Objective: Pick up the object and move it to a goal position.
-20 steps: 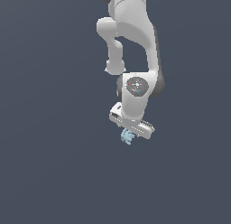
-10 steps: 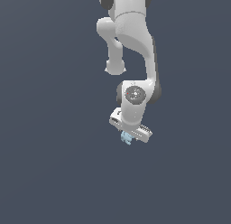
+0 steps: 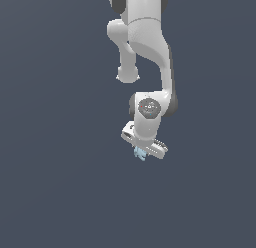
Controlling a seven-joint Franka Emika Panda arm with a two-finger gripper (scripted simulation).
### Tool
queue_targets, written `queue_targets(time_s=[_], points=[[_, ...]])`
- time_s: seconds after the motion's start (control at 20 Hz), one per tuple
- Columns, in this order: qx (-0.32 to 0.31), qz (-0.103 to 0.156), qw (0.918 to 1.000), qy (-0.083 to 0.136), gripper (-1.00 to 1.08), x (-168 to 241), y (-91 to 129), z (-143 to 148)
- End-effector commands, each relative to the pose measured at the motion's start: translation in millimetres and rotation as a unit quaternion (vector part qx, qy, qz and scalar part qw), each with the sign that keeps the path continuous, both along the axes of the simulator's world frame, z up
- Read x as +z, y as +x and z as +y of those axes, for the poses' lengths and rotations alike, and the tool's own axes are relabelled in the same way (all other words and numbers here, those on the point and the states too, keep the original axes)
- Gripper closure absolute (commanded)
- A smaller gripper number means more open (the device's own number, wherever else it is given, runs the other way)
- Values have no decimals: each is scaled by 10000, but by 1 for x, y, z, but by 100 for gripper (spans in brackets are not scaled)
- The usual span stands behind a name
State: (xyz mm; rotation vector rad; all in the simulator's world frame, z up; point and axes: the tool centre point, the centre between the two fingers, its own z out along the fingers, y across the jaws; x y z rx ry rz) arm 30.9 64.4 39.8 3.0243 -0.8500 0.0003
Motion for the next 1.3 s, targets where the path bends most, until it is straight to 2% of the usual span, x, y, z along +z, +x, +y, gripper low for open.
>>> queue_targets(time_s=[0.0, 0.65, 0.95, 1.25], points=[[3, 1, 10000, 1, 108, 0, 0, 0], [1, 0, 10000, 1, 108, 16, -4, 5], [1, 0, 10000, 1, 108, 51, -13, 14], [0, 0, 10000, 3, 108, 107, -26, 30]])
